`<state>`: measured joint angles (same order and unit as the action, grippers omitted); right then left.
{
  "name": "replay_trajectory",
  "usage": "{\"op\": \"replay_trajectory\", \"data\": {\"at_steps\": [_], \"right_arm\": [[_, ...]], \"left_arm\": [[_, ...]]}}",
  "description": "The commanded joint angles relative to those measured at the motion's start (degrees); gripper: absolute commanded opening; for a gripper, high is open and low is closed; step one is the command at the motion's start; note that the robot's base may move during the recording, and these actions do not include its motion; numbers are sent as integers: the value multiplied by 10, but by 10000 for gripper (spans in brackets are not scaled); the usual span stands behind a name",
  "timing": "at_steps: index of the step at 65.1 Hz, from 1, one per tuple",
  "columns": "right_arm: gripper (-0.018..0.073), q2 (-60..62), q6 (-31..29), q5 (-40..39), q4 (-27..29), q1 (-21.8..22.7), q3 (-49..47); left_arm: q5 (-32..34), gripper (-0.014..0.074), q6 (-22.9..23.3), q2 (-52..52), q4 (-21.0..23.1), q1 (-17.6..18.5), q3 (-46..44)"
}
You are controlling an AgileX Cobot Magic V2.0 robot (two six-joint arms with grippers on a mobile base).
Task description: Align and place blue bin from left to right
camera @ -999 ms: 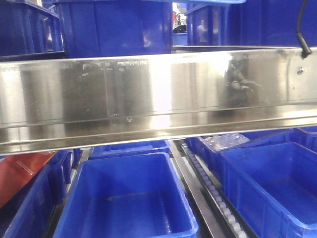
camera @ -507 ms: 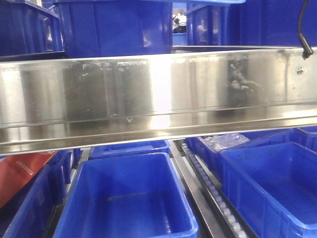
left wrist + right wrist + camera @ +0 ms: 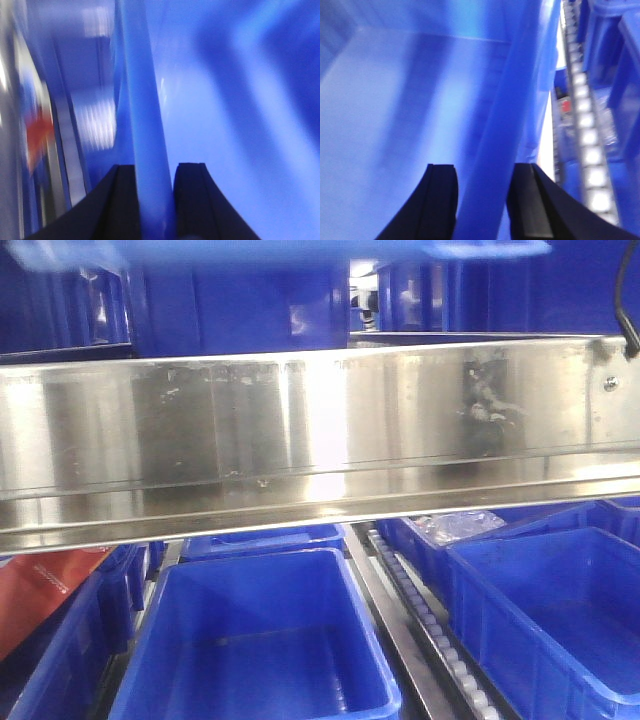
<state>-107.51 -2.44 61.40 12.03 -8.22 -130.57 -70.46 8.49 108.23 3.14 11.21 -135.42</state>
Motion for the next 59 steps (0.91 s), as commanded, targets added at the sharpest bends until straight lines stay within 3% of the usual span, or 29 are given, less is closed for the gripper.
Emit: {"op": "replay_trajectory", "data": {"at_steps": [1, 27, 33, 38, 52, 56, 59], "right_arm": [[-69, -2, -33, -55, 22, 0, -8], [-55, -73, -47, -66, 22, 0, -8], [-55, -75, -48, -66, 22, 0, -8], [-11, -75, -48, -66, 22, 0, -8], [524, -75, -51, -64, 19, 0, -8], [578, -75, -51, -64, 16, 0, -8], [566, -73, -51, -63, 16, 0, -8]], "left_arm": [[9, -111, -3, 4, 10, 5, -7], [5, -111, -3, 43, -20, 5, -7], [5, -71, -3, 47, -23, 5, -7], [5, 16, -3, 47, -23, 5, -7], [5, 463, -3, 47, -48, 5, -7], [5, 601, -3, 47, -58, 5, -7], [5, 617, -3, 44, -66, 5, -7]]}}
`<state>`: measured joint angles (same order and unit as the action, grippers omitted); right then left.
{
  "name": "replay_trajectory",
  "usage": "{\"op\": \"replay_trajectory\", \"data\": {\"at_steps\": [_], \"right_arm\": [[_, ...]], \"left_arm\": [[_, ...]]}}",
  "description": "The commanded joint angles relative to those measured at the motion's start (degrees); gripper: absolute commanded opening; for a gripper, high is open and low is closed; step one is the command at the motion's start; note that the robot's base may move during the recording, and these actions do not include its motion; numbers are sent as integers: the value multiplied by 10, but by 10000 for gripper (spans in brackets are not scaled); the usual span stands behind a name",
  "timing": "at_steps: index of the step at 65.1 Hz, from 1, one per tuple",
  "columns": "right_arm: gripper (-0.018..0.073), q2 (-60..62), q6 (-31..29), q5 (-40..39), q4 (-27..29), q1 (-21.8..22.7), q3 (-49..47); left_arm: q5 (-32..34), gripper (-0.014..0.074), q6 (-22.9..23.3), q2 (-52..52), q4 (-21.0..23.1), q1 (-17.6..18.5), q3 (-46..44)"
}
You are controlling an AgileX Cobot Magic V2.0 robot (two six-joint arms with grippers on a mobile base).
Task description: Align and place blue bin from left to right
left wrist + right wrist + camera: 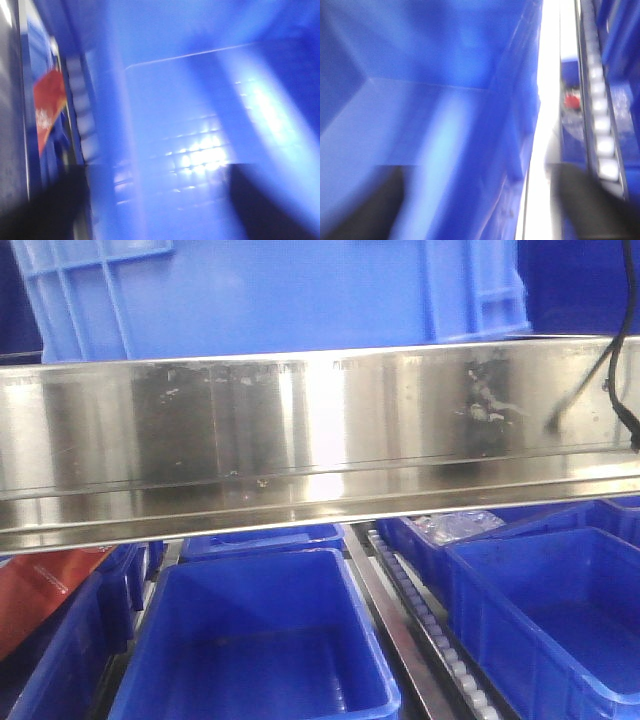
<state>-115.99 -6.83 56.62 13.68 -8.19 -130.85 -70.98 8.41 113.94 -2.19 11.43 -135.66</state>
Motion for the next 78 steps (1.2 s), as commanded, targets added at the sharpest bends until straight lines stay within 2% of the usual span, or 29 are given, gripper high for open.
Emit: {"op": "replay_trajectory", "data": {"at_steps": [1, 7, 19, 24, 28, 33, 38, 41, 45, 54, 64, 78], "right_arm": [[564, 12, -7, -15, 0, 0, -5], [559, 25, -7, -14, 0, 0, -5], [558, 67, -7, -14, 0, 1, -5], [498, 90, -7, -13, 0, 5, -5], [391, 105, -7, -9, 0, 8, -5], [186, 123, -7, 0, -1, 11, -5], [-27, 135, -7, 14, -2, 17, -5], [-89, 140, -1, 22, -2, 20, -5], [-64, 141, 4, 33, -4, 26, -5], [-68, 143, 8, 42, -4, 45, 20], [-68, 161, 8, 28, -4, 57, 78], [-68, 251, -3, -84, -4, 57, 234]], "left_arm": [[10, 610, -2, -14, -12, 3, -5], [10, 579, -2, -27, -19, 3, -6], [10, 579, -2, -75, -35, 3, -6], [10, 568, -2, -96, -35, 3, -6], [10, 514, -2, -113, -35, 3, -6], [10, 382, -2, -130, -36, 2, -6], [10, 197, -8, -137, -39, -1, -6], [10, 64, -8, -138, -39, -2, -6], [10, -116, -8, -140, -39, -3, -2], [10, -111, -9, -147, -46, -3, 36], [11, -111, -9, -190, -64, -3, 135], [198, -111, 8, -333, -70, -3, 383]]}}
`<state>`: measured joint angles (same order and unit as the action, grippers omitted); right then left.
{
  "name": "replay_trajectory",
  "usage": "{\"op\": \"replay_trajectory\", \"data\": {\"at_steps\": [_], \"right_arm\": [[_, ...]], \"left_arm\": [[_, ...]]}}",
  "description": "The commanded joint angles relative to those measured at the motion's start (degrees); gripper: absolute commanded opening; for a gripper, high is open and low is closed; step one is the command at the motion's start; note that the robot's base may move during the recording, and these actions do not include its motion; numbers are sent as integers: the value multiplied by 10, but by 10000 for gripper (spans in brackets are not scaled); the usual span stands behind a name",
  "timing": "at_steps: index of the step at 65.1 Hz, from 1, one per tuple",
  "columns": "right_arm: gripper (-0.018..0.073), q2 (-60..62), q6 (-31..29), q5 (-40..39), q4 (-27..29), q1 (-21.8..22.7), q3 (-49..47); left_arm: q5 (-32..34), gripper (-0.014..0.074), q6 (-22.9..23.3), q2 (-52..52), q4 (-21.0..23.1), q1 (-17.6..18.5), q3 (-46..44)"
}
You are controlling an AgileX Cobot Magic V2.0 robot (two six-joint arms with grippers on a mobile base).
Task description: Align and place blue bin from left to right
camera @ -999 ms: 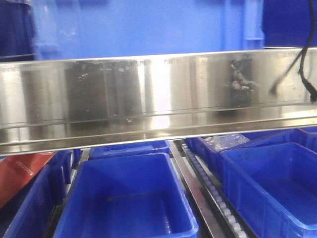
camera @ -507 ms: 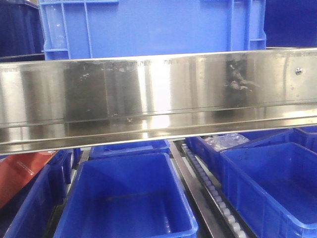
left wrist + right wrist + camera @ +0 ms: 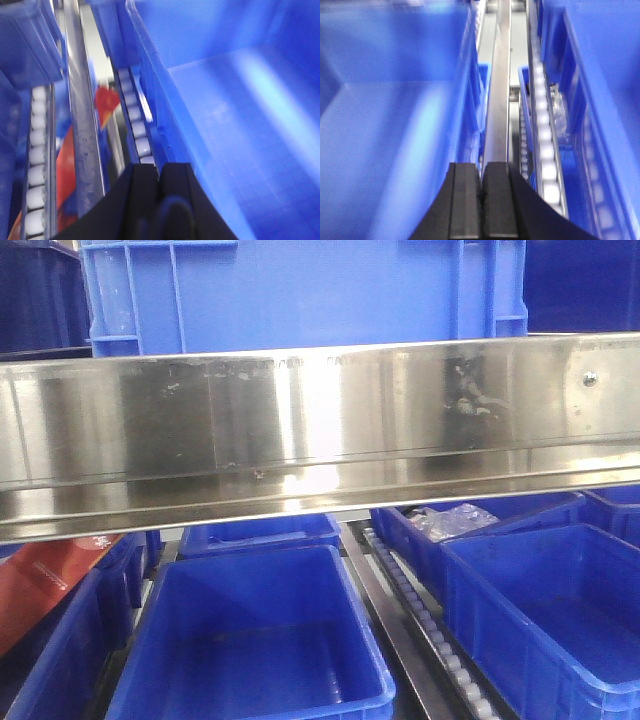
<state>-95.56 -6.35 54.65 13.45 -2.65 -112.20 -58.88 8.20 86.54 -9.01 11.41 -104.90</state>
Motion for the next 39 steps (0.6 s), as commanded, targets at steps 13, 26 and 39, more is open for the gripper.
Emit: {"op": "replay_trajectory", "data": {"at_steps": [13, 26, 39], "right_arm": [[-68, 176, -51, -188, -1, 2, 226], [-68, 319, -88, -302, -1, 2, 410], [-68, 463, -92, -387, -1, 2, 593]], "left_arm": [[259, -111, 11, -220, -2, -3, 300], [393, -111, 11, -378, -2, -3, 478], [468, -111, 11, -517, -2, -3, 622]]}}
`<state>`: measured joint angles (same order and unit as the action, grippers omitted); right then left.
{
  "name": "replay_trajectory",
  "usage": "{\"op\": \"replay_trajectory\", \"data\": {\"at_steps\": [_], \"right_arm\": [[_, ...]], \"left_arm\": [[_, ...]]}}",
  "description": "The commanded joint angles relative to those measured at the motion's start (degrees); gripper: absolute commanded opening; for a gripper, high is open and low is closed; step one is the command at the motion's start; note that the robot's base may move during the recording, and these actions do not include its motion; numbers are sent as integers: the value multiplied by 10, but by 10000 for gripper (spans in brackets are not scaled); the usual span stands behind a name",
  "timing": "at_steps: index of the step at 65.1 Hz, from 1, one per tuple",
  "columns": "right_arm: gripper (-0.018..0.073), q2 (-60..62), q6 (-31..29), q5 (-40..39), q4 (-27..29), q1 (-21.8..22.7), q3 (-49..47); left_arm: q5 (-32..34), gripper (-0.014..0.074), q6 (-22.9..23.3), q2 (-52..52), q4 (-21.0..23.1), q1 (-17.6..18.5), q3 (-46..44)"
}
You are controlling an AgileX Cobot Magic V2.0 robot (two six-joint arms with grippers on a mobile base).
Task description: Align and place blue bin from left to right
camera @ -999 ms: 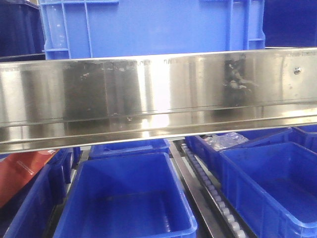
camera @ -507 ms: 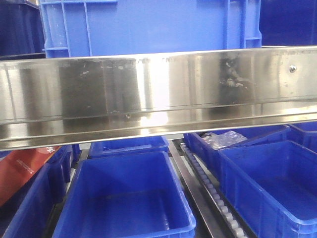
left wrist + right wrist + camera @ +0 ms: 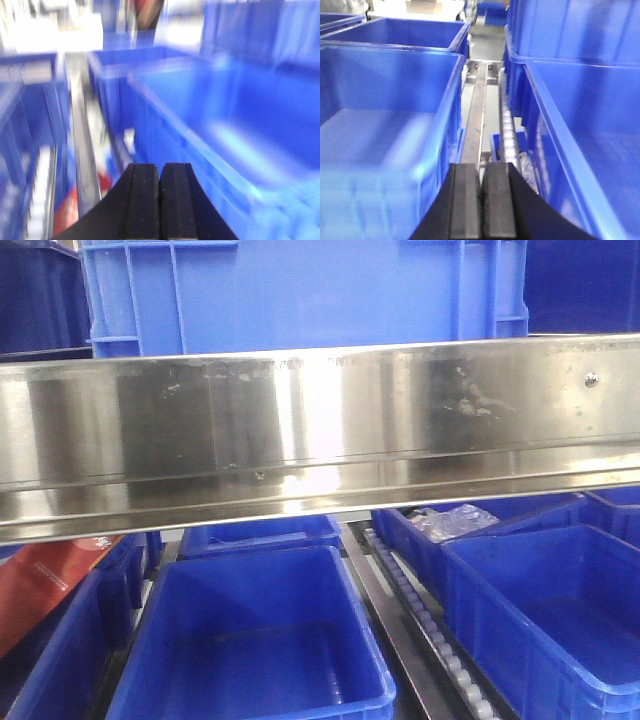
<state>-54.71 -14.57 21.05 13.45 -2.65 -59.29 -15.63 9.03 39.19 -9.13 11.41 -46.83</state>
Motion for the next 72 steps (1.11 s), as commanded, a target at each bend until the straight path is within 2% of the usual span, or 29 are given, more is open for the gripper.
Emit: {"op": "replay_trajectory", "data": {"at_steps": [1, 10, 28, 40, 72], "right_arm": [[-68, 64, -10, -56, -1, 2, 76], [-68, 167, -10, -101, -1, 2, 198], [-68, 398, -11, -126, -2, 2, 414], [-68, 460, -11, -128, -2, 2, 436], [-68, 460, -11, -125, -2, 2, 436]], "left_arm": [[37, -111, 3, -57, -1, -3, 54], [39, -111, 3, -133, -1, -3, 137], [44, -111, 3, -238, -1, -3, 262], [44, -111, 3, -247, -1, -3, 268], [46, -111, 3, -247, -2, -3, 268]]}}
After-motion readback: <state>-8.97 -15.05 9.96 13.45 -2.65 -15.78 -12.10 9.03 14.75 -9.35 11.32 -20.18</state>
